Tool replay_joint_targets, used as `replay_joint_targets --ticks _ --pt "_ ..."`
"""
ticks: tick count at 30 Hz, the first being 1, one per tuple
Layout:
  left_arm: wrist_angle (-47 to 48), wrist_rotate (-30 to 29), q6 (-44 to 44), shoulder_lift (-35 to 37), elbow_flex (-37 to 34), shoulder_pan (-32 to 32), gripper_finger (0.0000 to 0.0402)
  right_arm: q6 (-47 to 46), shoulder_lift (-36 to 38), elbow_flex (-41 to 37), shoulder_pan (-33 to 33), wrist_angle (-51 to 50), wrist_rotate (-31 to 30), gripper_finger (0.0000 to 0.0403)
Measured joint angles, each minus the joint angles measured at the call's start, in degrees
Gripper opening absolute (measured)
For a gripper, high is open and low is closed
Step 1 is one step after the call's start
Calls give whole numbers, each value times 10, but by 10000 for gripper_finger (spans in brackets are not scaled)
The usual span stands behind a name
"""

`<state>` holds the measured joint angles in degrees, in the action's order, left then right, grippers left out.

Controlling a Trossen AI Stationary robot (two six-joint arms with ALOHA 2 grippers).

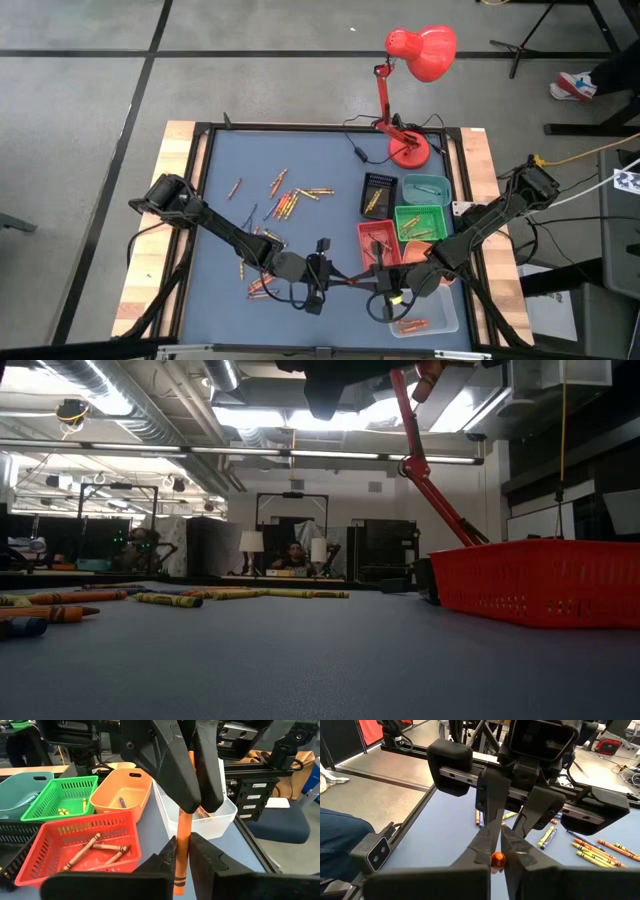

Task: Sort crayons
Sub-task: Put the orange crayon into the transparent bin

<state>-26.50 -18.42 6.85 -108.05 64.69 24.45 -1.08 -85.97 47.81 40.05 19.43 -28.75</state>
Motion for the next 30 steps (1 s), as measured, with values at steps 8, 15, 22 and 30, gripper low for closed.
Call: replay_joint_targets --ticks 8,15,22,30 --pt "6 1 1 0 0 -1 78 -1 3 0 0 -14 9 40" --pt "35 40 6 1 1 1 104 -79 61 0 1 -117 83 12" --pt "57 43 5 1 1 3 106 -213 114 0 1 -209 248 30" --pt "78 44 5 1 1 4 104 -349 116 0 1 -345 414 32"
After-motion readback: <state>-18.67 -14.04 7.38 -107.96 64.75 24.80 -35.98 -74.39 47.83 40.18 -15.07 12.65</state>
